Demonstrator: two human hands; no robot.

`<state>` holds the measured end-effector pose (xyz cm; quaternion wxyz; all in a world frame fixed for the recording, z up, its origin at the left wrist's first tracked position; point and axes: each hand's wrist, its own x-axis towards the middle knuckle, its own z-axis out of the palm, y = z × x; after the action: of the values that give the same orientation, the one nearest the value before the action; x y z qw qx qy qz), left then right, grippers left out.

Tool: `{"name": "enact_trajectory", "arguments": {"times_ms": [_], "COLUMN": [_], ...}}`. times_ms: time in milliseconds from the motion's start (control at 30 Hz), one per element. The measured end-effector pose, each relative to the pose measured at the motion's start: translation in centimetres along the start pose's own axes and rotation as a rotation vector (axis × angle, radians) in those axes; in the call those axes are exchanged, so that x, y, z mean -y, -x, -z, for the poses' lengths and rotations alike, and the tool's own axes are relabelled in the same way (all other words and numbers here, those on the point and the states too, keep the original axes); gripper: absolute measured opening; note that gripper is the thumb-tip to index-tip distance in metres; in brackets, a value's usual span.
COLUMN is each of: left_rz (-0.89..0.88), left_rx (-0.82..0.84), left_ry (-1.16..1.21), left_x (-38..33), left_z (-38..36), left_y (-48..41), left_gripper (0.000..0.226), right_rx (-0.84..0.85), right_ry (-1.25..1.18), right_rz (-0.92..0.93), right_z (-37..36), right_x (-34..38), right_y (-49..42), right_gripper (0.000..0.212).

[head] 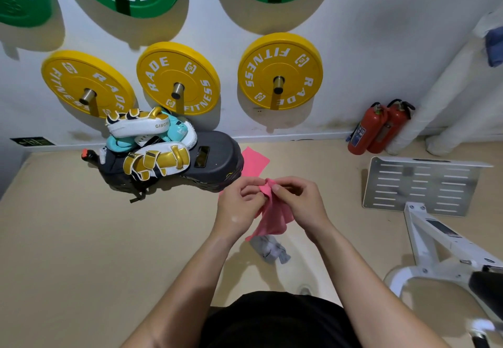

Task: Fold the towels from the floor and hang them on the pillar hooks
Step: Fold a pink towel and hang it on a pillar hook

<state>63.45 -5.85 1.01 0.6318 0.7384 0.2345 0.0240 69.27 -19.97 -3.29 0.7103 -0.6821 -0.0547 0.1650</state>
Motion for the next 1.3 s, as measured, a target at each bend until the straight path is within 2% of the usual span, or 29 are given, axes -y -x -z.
{"name": "enact_trajectory", "arguments": {"times_ms": [100, 267, 333, 467, 600, 700, 867, 1100, 1200, 1300], "left_rz": [-0.078, -0.425, -0.471, -0.382, -0.299, -0.263, -0.167, -0.149, -0.083, 0.001], "left_rx": [0.006, -0.078, -0.092, -0.11, -0.15, -0.056, 0.067, 0.01, -0.025, -0.06], "left_ry": [-0.068, -0.337, -0.349, -0.295, -0.238, -0.131, 0.004, -0.237, -0.315, -0.377], "left_x": [0.2, 0.4, 0.5, 0.1, -0.1, 0.3, 0.0, 2.3, 3.9, 5.4], "left_z": [0.5, 1.1, 1.3, 1.4, 1.3, 1.4, 1.5, 2.4, 3.1, 4.3], "left_y": [0.3, 0.1, 0.0, 0.1, 0.0, 0.0, 0.3, -1.0, -1.1, -1.1], "left_gripper": [0.015, 0.01, 0.009, 0.014, 0.022, 0.011, 0.013, 0.007, 0.005, 0.019], "right_rx": [0.009, 0.053, 0.077, 0.158, 0.207, 0.24, 0.357, 0.382, 0.293, 0.156], "right_ry": [0.001, -0.003, -0.018, -0.06, 0.011, 0.021, 0.196, 0.262, 0.323, 0.557], "right_rz": [0.023, 0.058, 0.055, 0.046, 0.093, 0.107, 0.191, 0.306, 0.353, 0.401], "right_z": [-0.1, -0.9, -1.1, -0.8, -0.6, -0.3, 0.4, 0.4, 0.8, 1.5], "right_x": [0.6, 1.2, 1.3, 1.5, 2.1, 3.1, 6.3, 11.0, 12.4, 13.0], "right_y": [0.1, 0.4, 0.6, 0.7, 0.8, 0.3, -1.1, -2.8, -3.7, -4.8], "right_gripper": [0.01, 0.013, 0.015, 0.016, 0.016, 0.018, 0.017, 0.02, 0.02, 0.018]}}
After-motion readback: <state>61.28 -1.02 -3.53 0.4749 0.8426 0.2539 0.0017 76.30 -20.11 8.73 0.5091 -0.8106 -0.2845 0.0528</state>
